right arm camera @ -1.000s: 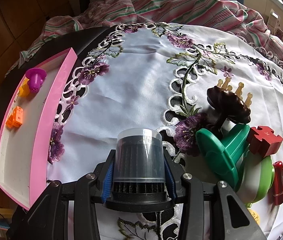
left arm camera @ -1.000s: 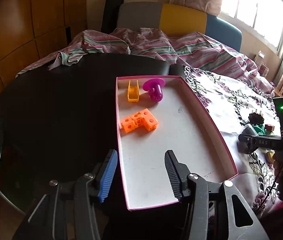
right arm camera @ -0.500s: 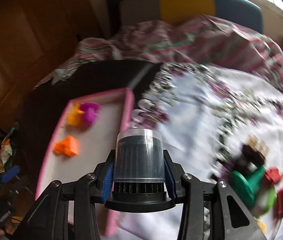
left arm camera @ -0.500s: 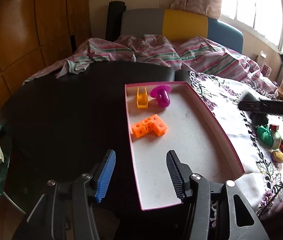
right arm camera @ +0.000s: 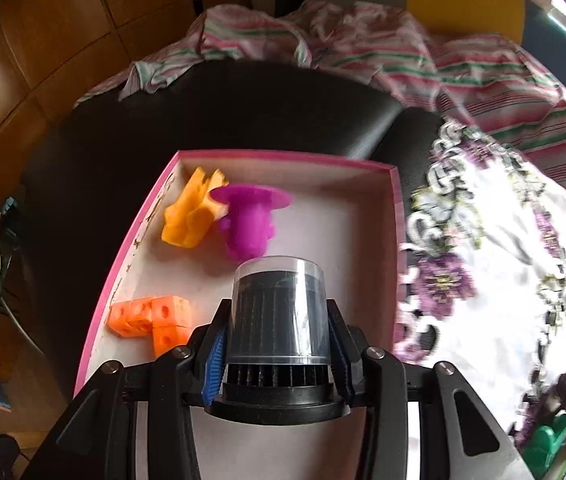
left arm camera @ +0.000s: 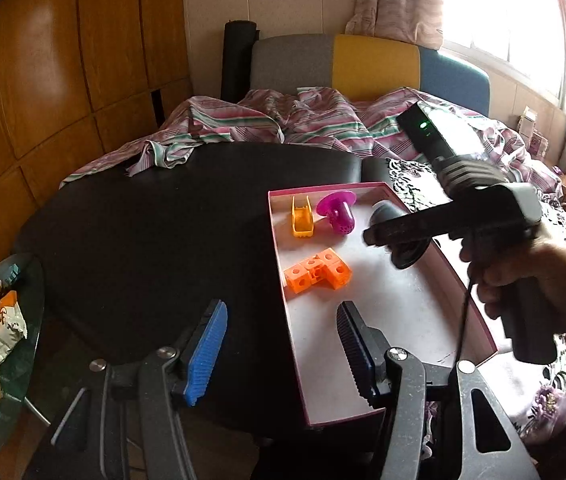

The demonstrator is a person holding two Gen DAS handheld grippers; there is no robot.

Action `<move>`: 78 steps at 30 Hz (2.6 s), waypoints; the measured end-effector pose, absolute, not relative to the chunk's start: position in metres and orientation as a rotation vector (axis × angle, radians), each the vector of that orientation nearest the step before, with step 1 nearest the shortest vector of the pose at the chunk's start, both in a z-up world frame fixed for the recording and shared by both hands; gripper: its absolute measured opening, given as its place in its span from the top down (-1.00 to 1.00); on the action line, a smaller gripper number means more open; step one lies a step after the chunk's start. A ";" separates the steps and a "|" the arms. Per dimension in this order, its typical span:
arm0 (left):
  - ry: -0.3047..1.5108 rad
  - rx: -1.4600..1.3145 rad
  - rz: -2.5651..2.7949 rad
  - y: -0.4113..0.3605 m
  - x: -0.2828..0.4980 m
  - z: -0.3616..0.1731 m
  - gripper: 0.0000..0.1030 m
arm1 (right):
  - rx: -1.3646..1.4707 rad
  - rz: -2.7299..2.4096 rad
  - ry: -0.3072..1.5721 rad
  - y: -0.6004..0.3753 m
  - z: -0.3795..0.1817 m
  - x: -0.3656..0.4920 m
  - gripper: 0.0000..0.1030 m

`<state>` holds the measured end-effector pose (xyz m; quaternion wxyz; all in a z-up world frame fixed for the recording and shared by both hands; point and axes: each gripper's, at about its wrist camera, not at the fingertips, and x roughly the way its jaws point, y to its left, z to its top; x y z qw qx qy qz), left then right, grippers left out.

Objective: Organize rigid objects
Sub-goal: 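Carry the black canister into the pink tray and open the right tool, then move both tools over the toy pile on the cloth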

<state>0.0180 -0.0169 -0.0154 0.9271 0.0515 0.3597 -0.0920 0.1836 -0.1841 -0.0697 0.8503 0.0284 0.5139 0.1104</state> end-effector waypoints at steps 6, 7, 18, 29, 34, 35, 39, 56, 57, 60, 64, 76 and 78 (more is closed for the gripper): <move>0.746 0.098 -0.181 -0.013 0.020 -0.017 -0.14 | 0.098 0.284 1.102 -0.174 -0.085 0.179 0.15; 0.746 0.098 -0.179 -0.013 0.020 -0.018 -0.14 | 0.106 0.289 1.100 -0.174 -0.086 0.178 0.15; 0.764 0.075 -0.191 -0.012 0.019 -0.020 -0.22 | 0.219 0.269 1.000 -0.197 -0.057 0.159 0.05; 0.817 0.048 -0.201 -0.012 0.020 -0.031 -0.22 | 0.199 0.204 0.963 -0.241 -0.045 0.111 0.03; 0.816 0.073 -0.217 -0.020 0.020 -0.031 -0.22 | 0.228 0.164 0.952 -0.272 -0.042 0.087 0.03; 0.814 0.079 -0.220 -0.022 0.019 -0.030 -0.22 | 0.232 0.153 0.949 -0.278 -0.041 0.083 0.03; 0.799 0.105 -0.237 -0.032 0.018 -0.025 -0.22 | 0.247 0.094 0.931 -0.309 -0.036 0.064 0.03; 0.775 0.190 -0.401 -0.100 0.013 -0.008 -0.26 | 0.448 -0.297 0.812 -0.467 -0.047 0.006 0.02; 0.776 0.197 -0.418 -0.107 0.013 -0.007 -0.26 | 0.485 -0.336 0.820 -0.478 -0.053 0.003 0.02; 0.772 0.233 -0.454 -0.129 0.015 -0.008 -0.27 | 0.575 -0.408 0.797 -0.498 -0.054 -0.005 0.02; 0.774 0.290 -0.518 -0.166 0.015 -0.011 -0.27 | 0.657 -0.456 0.764 -0.513 -0.054 -0.018 0.02; 0.805 0.404 -0.658 -0.252 0.016 -0.030 -0.27 | 0.787 -0.472 0.745 -0.535 -0.062 -0.029 0.01; 0.819 0.417 -0.671 -0.261 0.018 -0.036 -0.27 | 0.800 -0.476 0.744 -0.537 -0.063 -0.030 0.01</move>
